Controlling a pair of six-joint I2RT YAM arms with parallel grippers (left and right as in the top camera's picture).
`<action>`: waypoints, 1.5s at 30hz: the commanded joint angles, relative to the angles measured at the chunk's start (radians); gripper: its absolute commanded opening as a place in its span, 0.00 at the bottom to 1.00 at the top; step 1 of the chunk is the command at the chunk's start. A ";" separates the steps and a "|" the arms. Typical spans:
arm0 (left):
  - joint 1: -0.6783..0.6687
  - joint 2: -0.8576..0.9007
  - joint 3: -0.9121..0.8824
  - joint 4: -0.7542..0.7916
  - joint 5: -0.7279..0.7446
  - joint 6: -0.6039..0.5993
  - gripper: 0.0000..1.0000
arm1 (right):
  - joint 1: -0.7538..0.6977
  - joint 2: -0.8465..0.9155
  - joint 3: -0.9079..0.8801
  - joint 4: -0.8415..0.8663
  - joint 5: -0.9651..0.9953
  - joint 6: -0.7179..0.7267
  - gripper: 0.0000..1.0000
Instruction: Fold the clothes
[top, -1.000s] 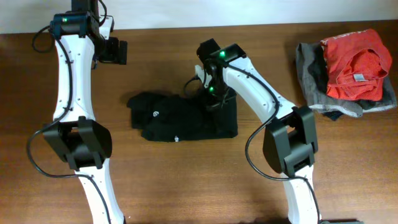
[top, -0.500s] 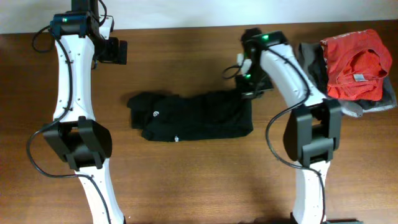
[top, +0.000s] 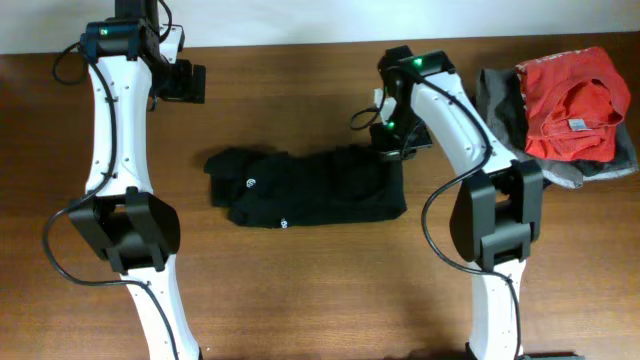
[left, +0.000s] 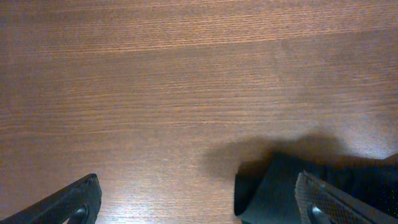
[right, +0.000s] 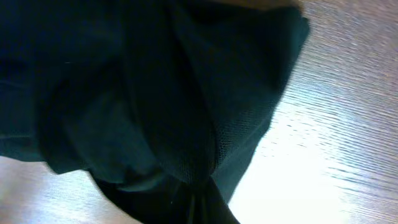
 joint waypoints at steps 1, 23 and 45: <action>0.003 -0.017 0.013 0.003 0.016 -0.013 0.99 | 0.045 -0.034 0.065 -0.003 -0.013 0.010 0.04; 0.003 -0.017 0.013 0.003 0.016 -0.013 0.99 | 0.087 -0.034 0.088 0.020 0.118 0.065 0.04; 0.003 -0.017 0.013 0.003 0.015 -0.013 0.99 | 0.046 -0.034 -0.031 -0.012 0.193 0.065 0.32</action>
